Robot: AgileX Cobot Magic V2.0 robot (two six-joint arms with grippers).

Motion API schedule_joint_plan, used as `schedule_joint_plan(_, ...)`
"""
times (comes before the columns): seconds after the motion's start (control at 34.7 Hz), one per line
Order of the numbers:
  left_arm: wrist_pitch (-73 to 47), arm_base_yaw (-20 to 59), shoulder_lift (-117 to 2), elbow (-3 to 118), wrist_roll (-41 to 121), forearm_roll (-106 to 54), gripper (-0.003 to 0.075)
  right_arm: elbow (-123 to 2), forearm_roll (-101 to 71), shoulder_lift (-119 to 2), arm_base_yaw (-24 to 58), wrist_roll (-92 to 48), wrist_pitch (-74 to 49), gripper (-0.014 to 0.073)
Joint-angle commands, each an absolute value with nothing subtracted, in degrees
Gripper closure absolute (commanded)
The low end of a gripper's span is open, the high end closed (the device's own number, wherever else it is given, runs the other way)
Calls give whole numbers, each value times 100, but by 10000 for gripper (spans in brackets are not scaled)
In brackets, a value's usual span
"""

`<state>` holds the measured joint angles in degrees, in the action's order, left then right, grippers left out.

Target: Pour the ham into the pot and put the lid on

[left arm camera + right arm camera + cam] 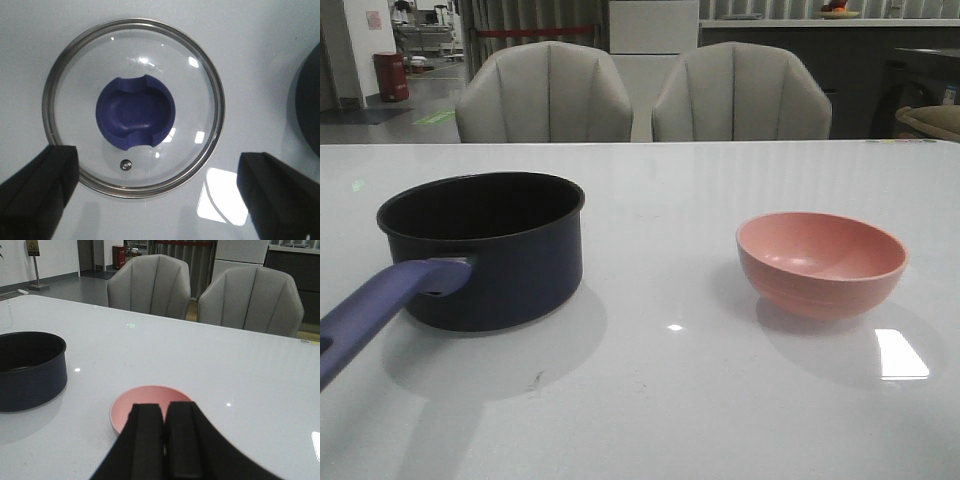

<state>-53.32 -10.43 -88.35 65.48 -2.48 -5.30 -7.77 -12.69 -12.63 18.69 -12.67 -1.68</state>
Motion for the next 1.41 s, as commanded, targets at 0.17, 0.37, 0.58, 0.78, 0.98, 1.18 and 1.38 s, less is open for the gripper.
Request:
schedule_joint_plan(0.17, -5632, -1049, -9500, 7330, -228, -486, 29, -936, -1307, -1303, 1877, -1325, 322, 445)
schedule_joint_plan(0.37, -5671, -1049, -9823, 7452, -228, -310, 29, -936, -1307, -1303, 1877, -1325, 322, 445)
schedule_joint_plan(0.58, -5706, -1049, -9971, 7452, -228, -118, 29, -936, -1307, -1303, 1877, -1325, 322, 445)
schedule_joint_plan(0.78, -5721, -1049, -10158, 7452, -219, -110, 29, -936, -1307, -1303, 1877, -1325, 322, 445)
schedule_joint_plan(0.98, -5654, -1049, -10337, 7452, -204, -110, 43, -936, -1307, -1303, 1877, -1325, 322, 445)
schedule_joint_plan(1.18, -5612, -1049, -10446, 7452, -159, -110, 256, -936, -1307, -1303, 1877, -1325, 322, 445)
schedule_joint_plan(1.38, -5482, -1049, -10464, 7466, -159, -110, 427, -936, -1307, -1303, 1877, -1325, 322, 445)
